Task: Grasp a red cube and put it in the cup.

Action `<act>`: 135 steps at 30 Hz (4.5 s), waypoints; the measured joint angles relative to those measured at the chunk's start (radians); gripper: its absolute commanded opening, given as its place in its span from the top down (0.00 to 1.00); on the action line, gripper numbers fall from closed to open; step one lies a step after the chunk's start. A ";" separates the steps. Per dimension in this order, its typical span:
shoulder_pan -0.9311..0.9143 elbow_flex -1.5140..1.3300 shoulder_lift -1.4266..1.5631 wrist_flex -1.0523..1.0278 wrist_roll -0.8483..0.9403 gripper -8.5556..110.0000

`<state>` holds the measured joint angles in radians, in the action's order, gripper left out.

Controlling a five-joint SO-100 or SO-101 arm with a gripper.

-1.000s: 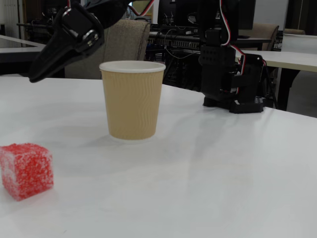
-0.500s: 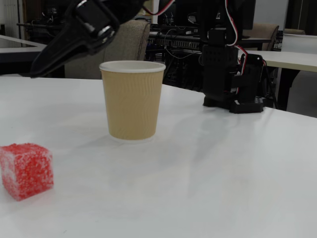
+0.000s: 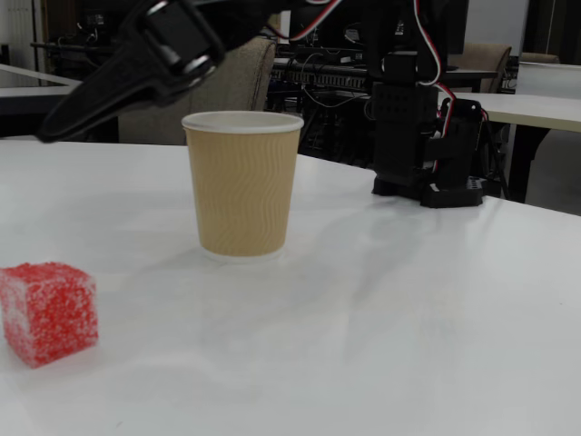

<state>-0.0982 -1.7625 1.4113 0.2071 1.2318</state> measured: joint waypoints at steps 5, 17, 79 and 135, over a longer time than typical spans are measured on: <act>0.002 0.058 -0.060 0.020 0.008 0.93; 0.052 0.071 -0.160 0.089 0.077 0.93; 0.160 0.114 -0.167 -0.241 0.440 0.83; 0.097 0.308 -0.360 -0.169 0.525 0.68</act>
<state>-0.0015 -1.4542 1.0508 0.0383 1.7564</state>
